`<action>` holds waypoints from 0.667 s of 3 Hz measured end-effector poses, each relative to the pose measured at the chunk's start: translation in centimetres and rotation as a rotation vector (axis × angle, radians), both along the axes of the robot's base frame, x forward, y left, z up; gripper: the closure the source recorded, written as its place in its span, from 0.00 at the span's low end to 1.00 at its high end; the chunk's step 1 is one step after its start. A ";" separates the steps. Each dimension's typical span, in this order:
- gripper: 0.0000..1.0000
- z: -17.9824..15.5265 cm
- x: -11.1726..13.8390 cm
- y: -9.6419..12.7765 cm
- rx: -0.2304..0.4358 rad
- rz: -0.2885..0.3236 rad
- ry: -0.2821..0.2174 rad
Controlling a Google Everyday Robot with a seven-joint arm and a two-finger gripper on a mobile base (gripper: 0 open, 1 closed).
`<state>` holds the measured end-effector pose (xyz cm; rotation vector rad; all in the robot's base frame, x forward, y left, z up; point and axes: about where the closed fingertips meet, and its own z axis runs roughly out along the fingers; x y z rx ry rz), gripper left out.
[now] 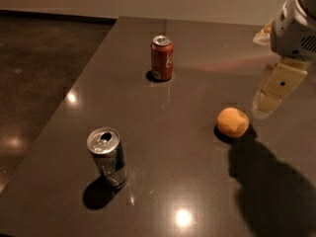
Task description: Pick coke can
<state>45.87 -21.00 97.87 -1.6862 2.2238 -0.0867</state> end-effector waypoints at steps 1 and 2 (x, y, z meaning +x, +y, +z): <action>0.00 -0.5 3.6 1.3 0.033 -0.019 -0.001; 0.00 -1.8 8.5 3.4 0.110 -0.055 -0.001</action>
Offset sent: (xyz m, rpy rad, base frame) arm 0.1250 0.0478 -0.0283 0.1692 0.0051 -0.0867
